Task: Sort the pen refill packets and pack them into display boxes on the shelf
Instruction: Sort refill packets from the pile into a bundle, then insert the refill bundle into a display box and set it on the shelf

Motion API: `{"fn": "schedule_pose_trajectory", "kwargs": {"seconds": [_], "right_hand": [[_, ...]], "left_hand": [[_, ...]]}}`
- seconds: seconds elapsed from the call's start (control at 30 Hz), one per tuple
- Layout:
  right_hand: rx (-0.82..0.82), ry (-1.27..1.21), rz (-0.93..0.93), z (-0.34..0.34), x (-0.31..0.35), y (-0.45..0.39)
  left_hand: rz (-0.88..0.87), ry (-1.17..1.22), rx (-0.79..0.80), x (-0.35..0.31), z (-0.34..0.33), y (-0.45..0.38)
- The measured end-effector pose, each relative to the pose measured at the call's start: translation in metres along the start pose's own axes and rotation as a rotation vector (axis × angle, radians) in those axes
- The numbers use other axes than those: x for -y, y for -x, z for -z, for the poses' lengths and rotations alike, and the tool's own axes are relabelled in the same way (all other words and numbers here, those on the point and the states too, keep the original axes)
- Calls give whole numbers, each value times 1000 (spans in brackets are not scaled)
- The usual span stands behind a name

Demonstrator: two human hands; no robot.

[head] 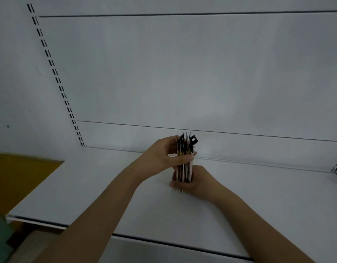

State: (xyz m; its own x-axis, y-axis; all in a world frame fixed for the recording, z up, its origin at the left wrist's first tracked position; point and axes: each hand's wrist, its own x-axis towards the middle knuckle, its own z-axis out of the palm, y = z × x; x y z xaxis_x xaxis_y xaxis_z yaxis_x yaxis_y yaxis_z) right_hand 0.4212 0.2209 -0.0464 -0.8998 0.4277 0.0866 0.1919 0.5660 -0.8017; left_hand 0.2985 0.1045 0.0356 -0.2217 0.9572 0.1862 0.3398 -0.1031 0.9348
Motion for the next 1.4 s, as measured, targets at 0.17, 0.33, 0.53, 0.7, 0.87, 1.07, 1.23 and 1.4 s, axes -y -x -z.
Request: {"fn": "schedule_pose_trajectory", "kwargs": {"seconds": [0.17, 0.33, 0.53, 0.7, 0.87, 1.07, 1.23, 1.4], "right_hand": [[30, 42, 37, -3, -1, 0], [-84, 151, 22, -10, -5, -1], [178, -92, -89, 20, 8, 14], [163, -505, -138, 56, 14, 46], [194, -649, -240, 91, 8, 85], [6, -683, -366, 129, -5, 155], [-262, -533, -490, 171, -40, 211], [-512, -364, -580, 234, -78, 271]], "left_hand": [[-6, -87, 11, 1, -9, 0], [-26, -111, -42, 6, -14, -4], [2, -89, -51, 7, -8, -12], [-35, 94, 60, -7, -25, -22], [-87, 334, 261, -15, -75, -48], [-181, 288, 434, -29, -158, -86], [-145, 313, 531, -44, -239, -115], [-103, 186, 385, -30, -312, -168]]}}
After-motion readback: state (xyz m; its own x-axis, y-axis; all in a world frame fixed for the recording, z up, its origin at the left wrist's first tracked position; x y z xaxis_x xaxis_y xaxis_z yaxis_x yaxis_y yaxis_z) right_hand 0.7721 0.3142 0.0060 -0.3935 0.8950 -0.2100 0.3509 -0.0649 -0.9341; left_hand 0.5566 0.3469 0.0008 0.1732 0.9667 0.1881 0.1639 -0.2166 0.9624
